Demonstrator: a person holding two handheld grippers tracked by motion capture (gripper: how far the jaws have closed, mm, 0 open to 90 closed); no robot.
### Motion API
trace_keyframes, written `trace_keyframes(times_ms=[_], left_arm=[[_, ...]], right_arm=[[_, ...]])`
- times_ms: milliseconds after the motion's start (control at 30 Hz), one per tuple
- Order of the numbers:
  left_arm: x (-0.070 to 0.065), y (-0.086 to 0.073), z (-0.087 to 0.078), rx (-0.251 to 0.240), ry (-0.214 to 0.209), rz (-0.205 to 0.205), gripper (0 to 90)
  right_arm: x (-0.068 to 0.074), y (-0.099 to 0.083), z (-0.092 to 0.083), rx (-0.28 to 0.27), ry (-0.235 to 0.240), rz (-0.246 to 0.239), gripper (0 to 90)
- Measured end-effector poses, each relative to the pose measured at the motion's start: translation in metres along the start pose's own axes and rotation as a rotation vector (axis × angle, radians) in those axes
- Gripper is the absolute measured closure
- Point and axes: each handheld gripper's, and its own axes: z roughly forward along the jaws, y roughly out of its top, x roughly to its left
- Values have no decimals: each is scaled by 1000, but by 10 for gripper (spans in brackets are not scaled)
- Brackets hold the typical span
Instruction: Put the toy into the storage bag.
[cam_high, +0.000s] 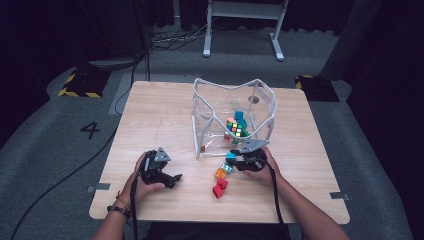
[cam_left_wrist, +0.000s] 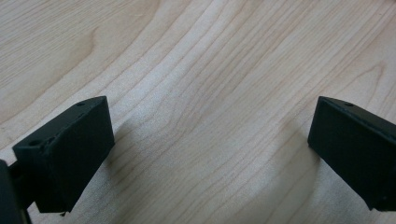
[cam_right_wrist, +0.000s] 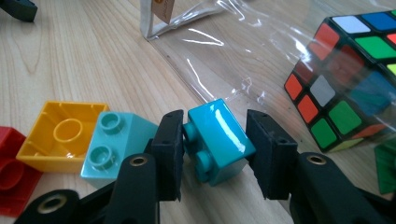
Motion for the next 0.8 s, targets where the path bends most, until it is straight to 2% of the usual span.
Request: trace_keyframes(times_ms=[33, 67, 167, 300, 333, 400, 467, 600, 733, 800], left_arm=[[0, 0, 0, 0, 0, 0, 5], [0, 0, 0, 1, 1, 3, 5], [0, 0, 0, 0, 1, 2, 5], [0, 0, 0, 0, 0, 0, 5], [0, 0, 0, 0, 1, 2, 5], [0, 0, 0, 0, 0, 0, 5], [0, 0, 0, 0, 0, 0, 5], [0, 0, 0, 0, 0, 0, 5], [0, 0, 0, 0, 0, 0, 5], [0, 0, 0, 0, 0, 0, 5]], right_arm=[[2, 0, -2, 16, -6, 26, 586], [2, -1, -3, 22, 2, 32, 587], [2, -2, -10, 11, 17, 16, 588], [3, -4, -27, -11, 20, 34, 589], [2, -4, -32, -21, 13, 19, 589], [1, -6, -41, -25, 12, 26, 590], [-2, -9, -50, -31, -6, 22, 591], [-10, -17, -71, -59, -25, 51, 592], [-20, -26, -93, -68, -79, 72, 593], [-25, -28, -101, -91, -98, 86, 594]])
